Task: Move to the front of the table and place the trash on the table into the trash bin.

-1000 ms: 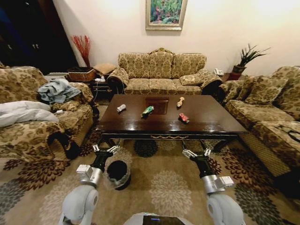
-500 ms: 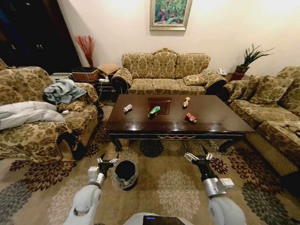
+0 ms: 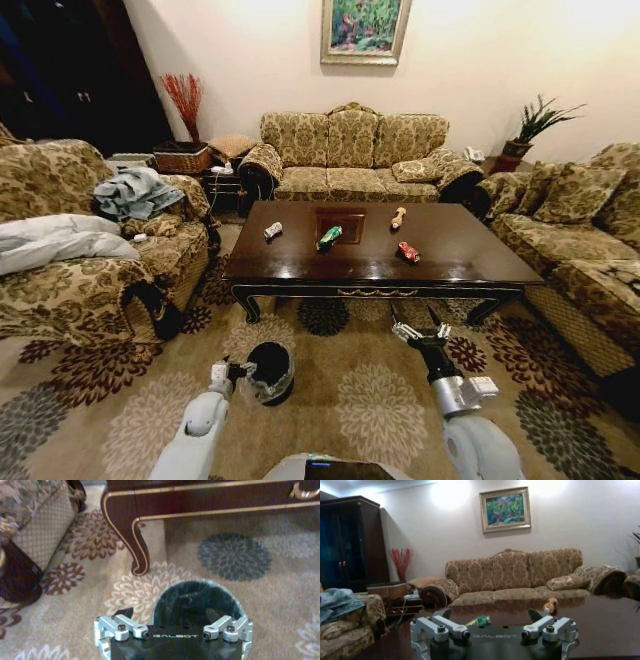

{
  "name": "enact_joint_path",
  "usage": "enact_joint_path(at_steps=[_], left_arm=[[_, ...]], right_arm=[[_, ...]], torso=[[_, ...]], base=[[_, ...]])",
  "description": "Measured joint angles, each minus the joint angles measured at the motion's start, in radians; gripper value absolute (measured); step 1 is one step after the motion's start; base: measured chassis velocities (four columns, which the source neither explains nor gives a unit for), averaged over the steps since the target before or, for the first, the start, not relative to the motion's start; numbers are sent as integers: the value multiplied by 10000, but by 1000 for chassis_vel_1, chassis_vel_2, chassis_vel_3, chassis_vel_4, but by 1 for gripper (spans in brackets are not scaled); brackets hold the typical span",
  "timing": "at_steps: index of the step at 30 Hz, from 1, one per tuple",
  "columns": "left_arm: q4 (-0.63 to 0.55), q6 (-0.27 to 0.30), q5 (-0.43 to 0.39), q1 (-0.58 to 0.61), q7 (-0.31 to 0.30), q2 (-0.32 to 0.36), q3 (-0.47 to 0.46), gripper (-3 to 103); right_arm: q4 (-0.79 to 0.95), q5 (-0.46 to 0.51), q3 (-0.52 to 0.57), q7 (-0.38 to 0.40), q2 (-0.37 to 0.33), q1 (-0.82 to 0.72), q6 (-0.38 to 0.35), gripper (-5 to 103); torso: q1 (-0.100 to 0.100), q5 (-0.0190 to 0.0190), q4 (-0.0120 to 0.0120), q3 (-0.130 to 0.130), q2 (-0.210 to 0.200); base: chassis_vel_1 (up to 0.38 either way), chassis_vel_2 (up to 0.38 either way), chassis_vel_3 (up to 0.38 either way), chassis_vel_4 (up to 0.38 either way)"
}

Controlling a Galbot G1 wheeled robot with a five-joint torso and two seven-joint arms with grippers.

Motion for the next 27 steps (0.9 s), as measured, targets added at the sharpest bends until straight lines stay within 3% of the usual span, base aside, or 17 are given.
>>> enact_joint_path(at_steps=[9, 27], left_arm=[[1383, -392, -87, -477, -73, 72, 250, 99], [2801, -252, 129, -956, -70, 113, 470, 99]], right_arm=[[154, -58, -75, -155, 185, -154, 154, 100], [204, -386, -147, -167, 275, -735, 450, 100]], torso=[[-1, -2, 1, -1, 0], [13, -1, 2, 4, -5]], base=[[-11, 12, 11, -9], [-141, 148, 122, -130]])
